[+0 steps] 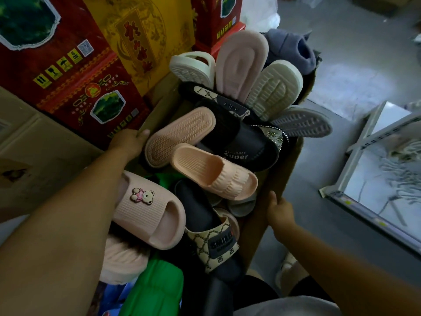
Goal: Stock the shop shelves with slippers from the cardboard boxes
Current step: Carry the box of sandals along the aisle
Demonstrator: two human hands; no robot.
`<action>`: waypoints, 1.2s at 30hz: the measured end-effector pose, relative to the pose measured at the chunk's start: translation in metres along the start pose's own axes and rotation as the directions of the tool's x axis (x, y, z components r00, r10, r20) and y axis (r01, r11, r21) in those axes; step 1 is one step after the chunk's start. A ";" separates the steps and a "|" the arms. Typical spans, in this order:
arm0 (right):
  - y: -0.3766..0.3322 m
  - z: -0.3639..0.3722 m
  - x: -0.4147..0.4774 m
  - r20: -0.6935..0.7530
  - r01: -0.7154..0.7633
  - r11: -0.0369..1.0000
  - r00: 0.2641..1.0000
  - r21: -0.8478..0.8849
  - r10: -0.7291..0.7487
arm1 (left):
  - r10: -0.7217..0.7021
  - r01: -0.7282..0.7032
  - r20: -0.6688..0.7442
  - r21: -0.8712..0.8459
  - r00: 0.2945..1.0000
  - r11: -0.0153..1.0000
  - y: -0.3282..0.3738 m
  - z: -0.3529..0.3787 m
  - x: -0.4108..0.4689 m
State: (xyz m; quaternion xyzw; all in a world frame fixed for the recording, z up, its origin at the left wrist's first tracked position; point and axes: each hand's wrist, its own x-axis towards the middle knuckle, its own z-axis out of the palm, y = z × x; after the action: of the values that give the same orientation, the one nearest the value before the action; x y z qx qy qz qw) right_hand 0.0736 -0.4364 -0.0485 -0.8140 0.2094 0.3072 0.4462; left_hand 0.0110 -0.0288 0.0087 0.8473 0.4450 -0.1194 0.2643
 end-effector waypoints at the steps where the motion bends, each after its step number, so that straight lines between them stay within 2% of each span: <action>1: 0.003 -0.006 -0.001 -0.003 0.001 1.000 1.000 0.006 -0.001 | 0.007 -0.007 0.004 0.006 1.000 1.000 0.005 0.001 -0.002; 9: 0.033 -0.067 0.005 -0.067 -0.025 0.997 0.997 0.068 0.029 | 0.112 -0.114 0.032 0.077 0.993 0.991 0.080 0.016 -0.019; 14: 0.050 -0.111 0.014 -0.115 -0.064 0.988 0.990 0.143 0.081 | 0.225 -0.230 0.050 0.159 0.973 0.960 0.165 0.031 -0.033; 22: 0.103 -0.218 0.038 -0.273 -0.023 0.958 0.956 0.286 0.105 | 0.381 -0.403 0.135 0.247 0.915 0.881 0.326 0.103 -0.069; 27: 0.145 -0.291 0.044 -0.392 -0.018 0.931 0.904 0.366 0.171 | 0.503 -0.554 0.242 0.245 0.830 0.796 0.446 0.164 -0.112; 33: 0.185 -0.358 0.047 -0.470 -0.058 0.851 0.813 0.522 0.344 | 0.623 -0.711 0.342 0.341 0.703 0.615 0.580 0.241 -0.176; 36: 0.202 -0.389 0.050 -0.511 -0.058 0.814 0.752 0.578 0.416 | 0.667 -0.773 0.391 0.334 0.635 0.540 0.637 0.282 -0.205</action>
State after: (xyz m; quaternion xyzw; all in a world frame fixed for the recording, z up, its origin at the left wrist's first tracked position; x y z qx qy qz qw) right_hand 0.1071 -0.8760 -0.0426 -0.6785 0.5250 0.0109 0.5138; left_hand 0.4224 -0.6227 0.0811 0.9730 -0.0205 -0.1953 0.1216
